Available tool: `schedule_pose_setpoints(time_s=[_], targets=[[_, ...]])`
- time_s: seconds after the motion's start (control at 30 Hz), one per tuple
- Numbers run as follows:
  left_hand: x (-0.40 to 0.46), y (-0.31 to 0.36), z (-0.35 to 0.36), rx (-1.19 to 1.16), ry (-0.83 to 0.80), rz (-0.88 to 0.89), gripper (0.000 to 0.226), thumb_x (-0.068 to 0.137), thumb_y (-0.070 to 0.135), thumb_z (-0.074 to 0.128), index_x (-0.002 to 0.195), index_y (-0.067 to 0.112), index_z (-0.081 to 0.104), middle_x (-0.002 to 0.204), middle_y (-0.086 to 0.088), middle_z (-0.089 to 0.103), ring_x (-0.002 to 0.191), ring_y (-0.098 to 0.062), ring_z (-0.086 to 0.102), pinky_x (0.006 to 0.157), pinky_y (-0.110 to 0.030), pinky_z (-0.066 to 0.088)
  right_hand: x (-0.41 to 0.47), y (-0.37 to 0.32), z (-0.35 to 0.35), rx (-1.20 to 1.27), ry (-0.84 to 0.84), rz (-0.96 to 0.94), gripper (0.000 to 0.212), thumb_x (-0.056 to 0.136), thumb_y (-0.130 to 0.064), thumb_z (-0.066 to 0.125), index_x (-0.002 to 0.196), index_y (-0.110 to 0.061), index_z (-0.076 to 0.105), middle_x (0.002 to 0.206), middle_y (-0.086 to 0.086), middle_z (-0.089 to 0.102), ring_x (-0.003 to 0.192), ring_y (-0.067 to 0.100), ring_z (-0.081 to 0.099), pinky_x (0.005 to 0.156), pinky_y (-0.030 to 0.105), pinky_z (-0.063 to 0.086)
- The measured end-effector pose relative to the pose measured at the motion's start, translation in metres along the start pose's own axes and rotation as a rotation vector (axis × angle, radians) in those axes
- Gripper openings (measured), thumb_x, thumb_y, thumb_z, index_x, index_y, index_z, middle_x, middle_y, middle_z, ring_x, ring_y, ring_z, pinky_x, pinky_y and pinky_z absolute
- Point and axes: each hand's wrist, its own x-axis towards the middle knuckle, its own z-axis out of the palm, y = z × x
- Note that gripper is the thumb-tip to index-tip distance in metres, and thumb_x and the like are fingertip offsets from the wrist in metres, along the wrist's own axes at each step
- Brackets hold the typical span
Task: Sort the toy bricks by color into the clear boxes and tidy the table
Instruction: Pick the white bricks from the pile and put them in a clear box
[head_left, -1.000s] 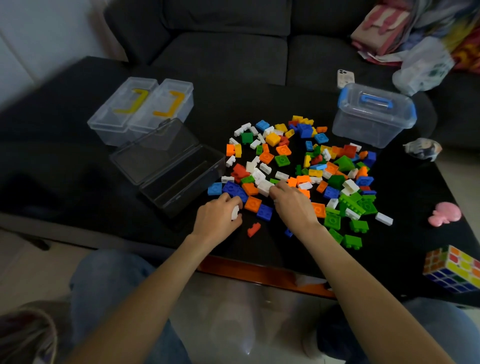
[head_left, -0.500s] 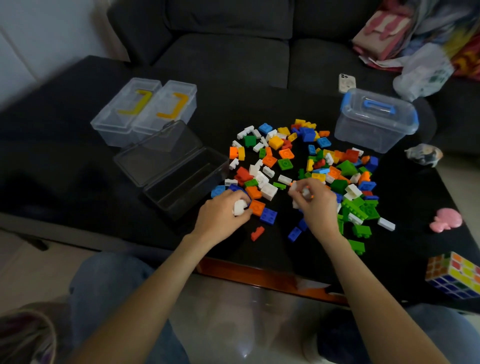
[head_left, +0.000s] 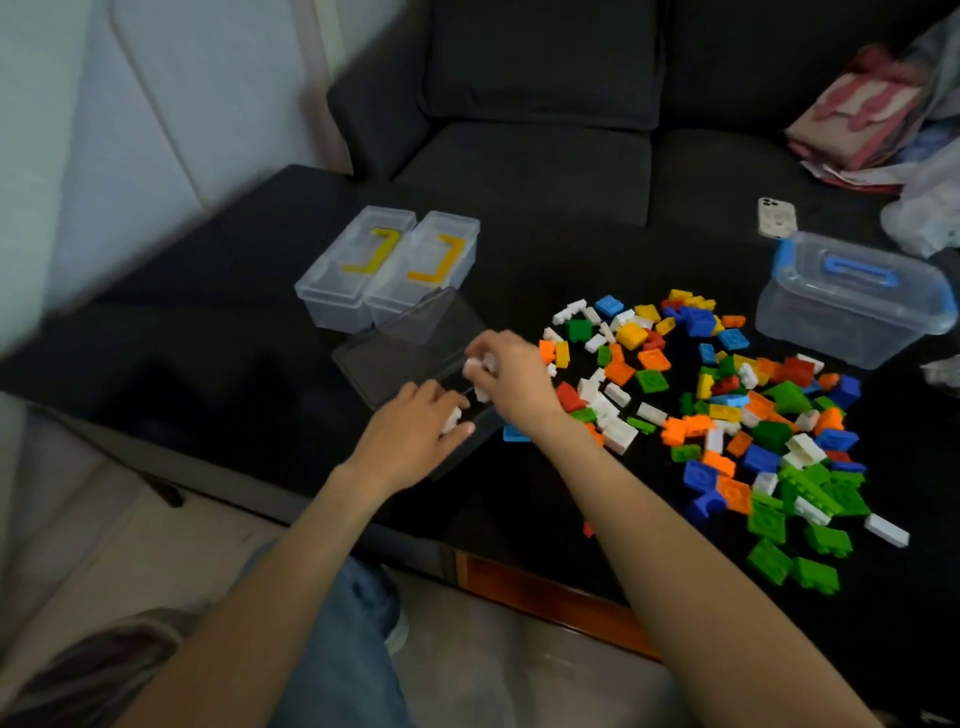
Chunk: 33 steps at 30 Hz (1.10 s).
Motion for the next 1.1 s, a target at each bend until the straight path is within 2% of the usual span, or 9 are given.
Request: schedule_pose_setpoints(time_s=[0.07, 0.2, 0.3, 0.47, 0.6, 0.73, 0.83, 0.93, 1.1], targets=[[-0.003, -0.006, 0.007, 0.008, 0.047, 0.029, 0.045, 0.095, 0.049, 0.038, 0.13, 0.024, 0.049, 0.126, -0.001, 0.051, 0.113, -0.02, 0.047, 0.09, -0.034, 0.041, 0.003, 0.005, 0.011, -0.095, -0.06, 0.019, 0.023, 0.09, -0.016, 0.059, 0.113, -0.011, 0.061, 0.119, 0.009, 0.054, 0.105, 0.021, 0.057, 0.092, 0.037, 0.049], [-0.011, -0.014, 0.016, 0.032, 0.165, 0.024, 0.058, 0.089, 0.061, 0.029, 0.124, 0.024, 0.055, 0.123, 0.001, 0.057, 0.116, -0.019, 0.049, 0.096, -0.036, 0.038, -0.001, 0.005, 0.016, -0.133, -0.11, 0.007, 0.025, 0.092, -0.018, 0.057, 0.116, -0.015, 0.06, 0.126, 0.008, 0.046, 0.111, 0.021, 0.055, 0.096, 0.034, 0.047], [-0.021, -0.022, 0.022, -0.017, 0.307, -0.021, 0.058, 0.082, 0.063, 0.04, 0.117, 0.02, 0.059, 0.117, 0.0, 0.059, 0.114, -0.021, 0.051, 0.094, -0.038, 0.04, -0.002, -0.002, 0.025, -0.181, -0.167, -0.04, 0.024, 0.093, -0.019, 0.056, 0.116, -0.015, 0.06, 0.125, 0.01, 0.043, 0.11, 0.023, 0.054, 0.098, 0.036, 0.045], [-0.021, -0.026, 0.034, -0.148, 0.28, -0.116, 0.065, 0.079, 0.06, 0.053, 0.123, 0.012, 0.052, 0.125, -0.006, 0.054, 0.117, -0.024, 0.046, 0.096, -0.038, 0.043, -0.001, -0.011, 0.037, -0.221, -0.312, -0.112, 0.031, 0.094, -0.028, 0.054, 0.123, -0.018, 0.057, 0.12, 0.01, 0.055, 0.107, 0.025, 0.057, 0.094, 0.042, 0.046], [-0.011, -0.013, 0.024, -0.095, 0.344, -0.101, 0.063, 0.073, 0.045, 0.071, 0.124, 0.014, 0.052, 0.126, -0.007, 0.053, 0.117, -0.025, 0.046, 0.093, -0.038, 0.041, -0.008, -0.004, 0.008, -0.206, -0.143, -0.173, 0.027, 0.093, -0.02, 0.054, 0.12, -0.018, 0.059, 0.117, 0.003, 0.06, 0.106, 0.017, 0.058, 0.09, 0.035, 0.049], [0.012, 0.032, 0.005, -0.202, 0.401, 0.124, 0.047, 0.08, 0.033, 0.066, 0.122, 0.017, 0.054, 0.122, -0.003, 0.054, 0.117, -0.019, 0.046, 0.094, -0.033, 0.043, -0.04, 0.035, -0.043, -0.199, 0.139, -0.129, 0.023, 0.093, -0.019, 0.054, 0.115, -0.022, 0.061, 0.111, -0.006, 0.061, 0.096, 0.002, 0.055, 0.079, 0.014, 0.042], [0.047, 0.079, 0.004, -0.286, 0.234, 0.272, 0.044, 0.086, 0.029, 0.061, 0.128, 0.021, 0.049, 0.127, 0.002, 0.05, 0.118, -0.013, 0.043, 0.087, -0.027, 0.045, -0.064, 0.089, -0.072, -0.292, 0.198, 0.053, 0.026, 0.091, -0.015, 0.056, 0.116, -0.021, 0.061, 0.115, -0.002, 0.061, 0.1, 0.011, 0.058, 0.078, 0.02, 0.045], [0.089, 0.116, 0.018, -0.241, 0.065, 0.287, 0.051, 0.088, 0.027, 0.058, 0.136, 0.024, 0.041, 0.133, 0.003, 0.044, 0.123, -0.014, 0.041, 0.09, -0.029, 0.043, -0.071, 0.13, -0.088, -0.373, 0.149, 0.229, 0.032, 0.09, -0.007, 0.049, 0.118, -0.017, 0.061, 0.117, 0.005, 0.06, 0.102, 0.023, 0.059, 0.077, 0.033, 0.05], [0.138, 0.127, 0.037, -0.063, -0.273, 0.2, 0.079, 0.081, 0.028, 0.067, 0.146, 0.029, 0.024, 0.15, -0.006, 0.025, 0.133, -0.028, 0.035, 0.1, -0.038, 0.041, -0.055, 0.153, -0.089, -0.5, 0.018, 0.247, 0.033, 0.093, -0.012, 0.05, 0.125, -0.021, 0.057, 0.124, 0.005, 0.054, 0.108, 0.027, 0.057, 0.082, 0.037, 0.05]])
